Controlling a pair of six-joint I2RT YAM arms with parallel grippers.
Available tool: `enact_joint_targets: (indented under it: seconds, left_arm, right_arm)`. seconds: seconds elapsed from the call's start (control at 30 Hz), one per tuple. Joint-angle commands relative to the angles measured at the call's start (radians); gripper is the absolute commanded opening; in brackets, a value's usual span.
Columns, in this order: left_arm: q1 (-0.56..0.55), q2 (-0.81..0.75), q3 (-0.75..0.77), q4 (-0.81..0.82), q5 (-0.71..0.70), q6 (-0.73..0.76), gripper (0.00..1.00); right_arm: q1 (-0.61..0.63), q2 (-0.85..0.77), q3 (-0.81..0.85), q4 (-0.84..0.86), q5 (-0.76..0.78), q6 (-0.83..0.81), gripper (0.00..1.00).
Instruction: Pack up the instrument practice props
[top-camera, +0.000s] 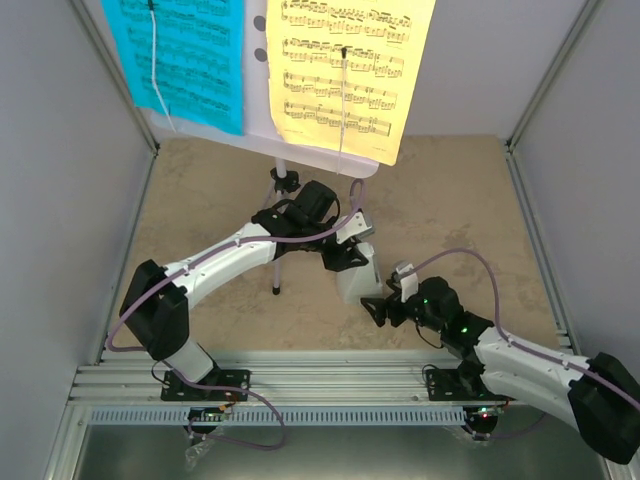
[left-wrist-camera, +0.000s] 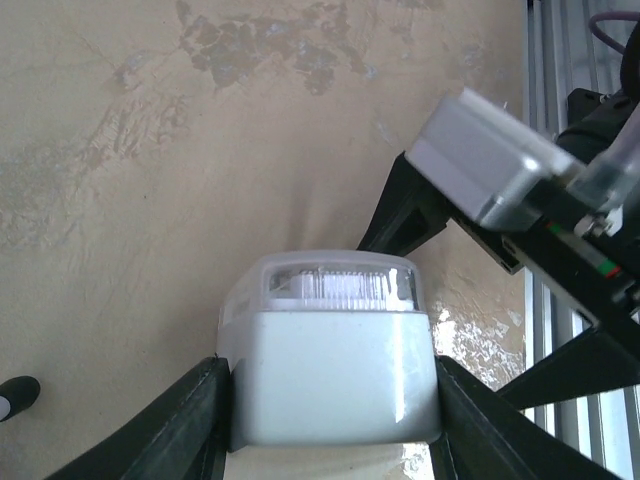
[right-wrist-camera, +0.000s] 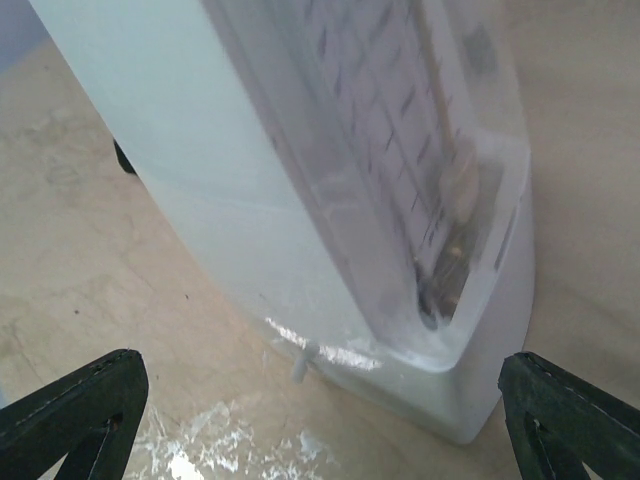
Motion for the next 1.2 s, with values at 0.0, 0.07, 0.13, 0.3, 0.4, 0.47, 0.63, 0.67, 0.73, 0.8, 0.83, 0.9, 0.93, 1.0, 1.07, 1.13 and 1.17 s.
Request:
enact_joint_targets:
  seconds: [0.0, 0.07, 0.13, 0.3, 0.4, 0.47, 0.63, 0.67, 0.73, 0.8, 0.83, 0.9, 0.93, 1.0, 1.07, 1.13, 1.17]
  left_arm:
    - [-0.007, -0.023, 0.006, -0.075, 0.009, 0.003, 0.39]
    - [-0.006, -0.021, 0.006, -0.077, 0.012, 0.004, 0.38]
    - [-0.005, -0.021, 0.007, -0.076, 0.018, 0.003, 0.38]
    - [-0.007, -0.019, 0.009, -0.074, 0.026, 0.001, 0.38]
    - [-0.007, -0.017, 0.009, -0.075, 0.021, 0.0, 0.39]
    - [-0.006, -0.015, 0.008, -0.076, 0.021, 0.001, 0.38]
    - [-0.007, -0.011, 0.009, -0.076, 0.019, -0.001, 0.38]
    - [-0.007, -0.01, 0.008, -0.076, 0.019, -0.001, 0.38]
    - [-0.007, -0.01, 0.009, -0.076, 0.019, -0.001, 0.38]
    - [-0.007, -0.009, 0.009, -0.076, 0.019, 0.0, 0.38]
    - [-0.006, -0.008, 0.009, -0.076, 0.019, -0.001, 0.38]
    - [-0.007, -0.009, 0.008, -0.076, 0.019, -0.001, 0.38]
    - [-0.007, -0.009, 0.008, -0.076, 0.02, -0.002, 0.38]
    - [-0.007, -0.01, 0.009, -0.075, 0.019, -0.003, 0.38]
    - [-0.007, -0.012, 0.008, -0.075, 0.019, -0.001, 0.38]
    - [-0.007, -0.012, 0.008, -0.075, 0.019, -0.001, 0.38]
    - [-0.007, -0.012, 0.008, -0.075, 0.02, -0.001, 0.38]
  right_arm:
    - [0.081, 0.055, 0.026, -0.021, 0.177, 0.031, 0.98]
    - [0.124, 0.082, 0.037, -0.022, 0.223, 0.033, 0.98]
    - [0.145, 0.11, 0.051, -0.027, 0.266, 0.035, 0.98]
    - [0.165, 0.183, 0.056, 0.004, 0.301, 0.07, 0.98]
    - [0.179, 0.204, 0.05, 0.045, 0.31, 0.076, 0.98]
    - [0.181, 0.22, 0.052, 0.058, 0.319, 0.071, 0.98]
    - [0.195, 0.277, 0.057, 0.086, 0.321, 0.069, 0.98]
    - [0.199, 0.288, 0.059, 0.092, 0.326, 0.071, 0.98]
    - [0.206, 0.31, 0.064, 0.099, 0.339, 0.071, 0.98]
    - [0.214, 0.33, 0.066, 0.109, 0.347, 0.07, 0.98]
    - [0.218, 0.339, 0.069, 0.113, 0.355, 0.068, 0.98]
    - [0.226, 0.356, 0.076, 0.114, 0.377, 0.068, 0.98]
    - [0.23, 0.366, 0.079, 0.113, 0.391, 0.068, 0.98]
    - [0.239, 0.386, 0.087, 0.111, 0.416, 0.067, 0.97]
    - [0.246, 0.41, 0.093, 0.114, 0.434, 0.068, 0.95]
    - [0.254, 0.428, 0.099, 0.114, 0.448, 0.067, 0.93]
    - [0.259, 0.435, 0.102, 0.114, 0.458, 0.068, 0.92]
